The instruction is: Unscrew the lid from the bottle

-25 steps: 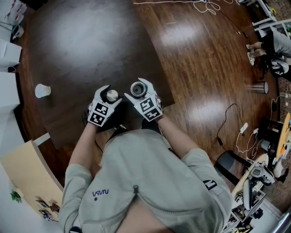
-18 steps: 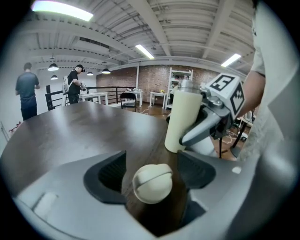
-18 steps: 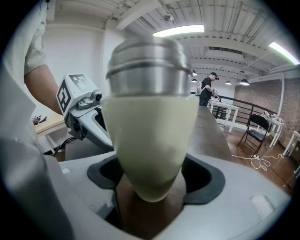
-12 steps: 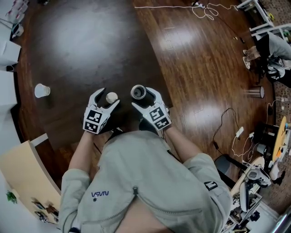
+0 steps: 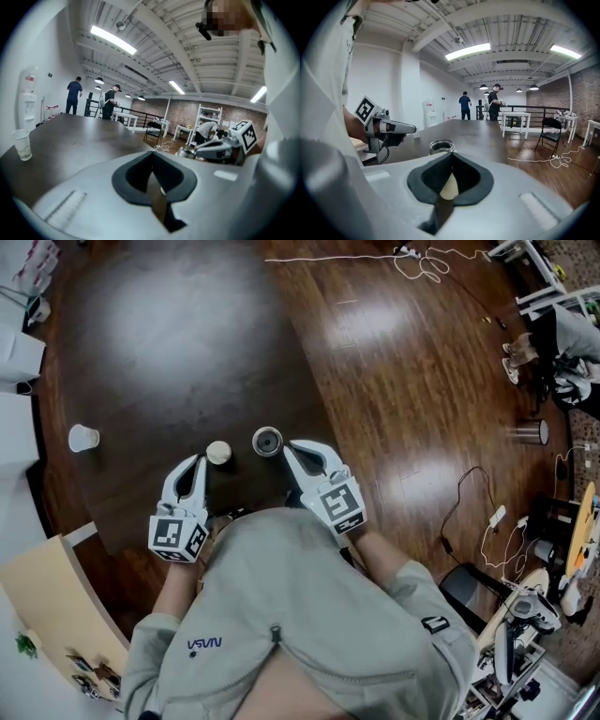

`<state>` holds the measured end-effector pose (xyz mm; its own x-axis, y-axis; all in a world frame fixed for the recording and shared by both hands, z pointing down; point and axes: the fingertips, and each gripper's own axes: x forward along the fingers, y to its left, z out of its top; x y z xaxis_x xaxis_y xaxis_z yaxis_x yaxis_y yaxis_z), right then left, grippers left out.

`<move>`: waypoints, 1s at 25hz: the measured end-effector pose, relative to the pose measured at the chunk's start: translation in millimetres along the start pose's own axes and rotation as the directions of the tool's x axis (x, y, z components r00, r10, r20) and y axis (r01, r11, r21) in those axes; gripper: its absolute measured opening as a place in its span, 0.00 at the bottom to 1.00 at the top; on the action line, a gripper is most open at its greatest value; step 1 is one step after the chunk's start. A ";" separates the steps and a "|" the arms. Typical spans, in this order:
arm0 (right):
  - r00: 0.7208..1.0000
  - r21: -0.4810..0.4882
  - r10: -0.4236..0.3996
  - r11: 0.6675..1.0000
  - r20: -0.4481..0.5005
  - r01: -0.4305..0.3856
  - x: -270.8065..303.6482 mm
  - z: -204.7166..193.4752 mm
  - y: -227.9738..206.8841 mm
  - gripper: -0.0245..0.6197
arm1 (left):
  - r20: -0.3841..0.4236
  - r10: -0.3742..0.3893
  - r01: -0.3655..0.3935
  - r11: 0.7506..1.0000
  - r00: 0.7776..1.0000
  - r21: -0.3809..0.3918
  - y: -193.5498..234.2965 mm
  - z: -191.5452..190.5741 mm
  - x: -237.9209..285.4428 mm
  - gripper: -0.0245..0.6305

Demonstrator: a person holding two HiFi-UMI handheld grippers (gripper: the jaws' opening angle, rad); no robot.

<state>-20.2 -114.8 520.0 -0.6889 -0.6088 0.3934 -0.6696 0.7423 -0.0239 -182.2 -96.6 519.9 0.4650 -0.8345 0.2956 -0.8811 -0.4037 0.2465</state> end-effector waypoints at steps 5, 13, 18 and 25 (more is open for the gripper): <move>0.993 0.003 0.011 1.000 0.113 -0.012 -6.3 47.1 -9.0 0.04 | 0.098 0.076 -0.076 0.997 0.992 -0.011 -19.7 42.0 -13.5 0.04; 0.978 -0.120 0.142 0.985 0.152 -0.124 -21.1 70.5 6.3 0.04 | 0.191 0.145 -0.149 0.989 0.971 0.005 -96.5 76.6 -15.7 0.04; 0.968 -0.132 0.186 0.977 0.167 -0.165 -19.4 74.3 21.1 0.04 | 0.156 0.122 -0.131 0.990 0.980 0.050 -125.8 76.6 -17.5 0.04; 0.959 -0.137 0.186 0.978 0.212 -0.160 -40.4 78.5 33.7 0.04 | 0.179 0.099 -0.108 0.993 0.979 0.040 -157.4 67.4 -25.9 0.04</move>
<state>-36.8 -87.1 431.2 -0.8445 -0.5050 0.1785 -0.5066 0.8613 0.0395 -61.4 -36.7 411.2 0.3527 -0.9239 0.1486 -0.9287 -0.3262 0.1761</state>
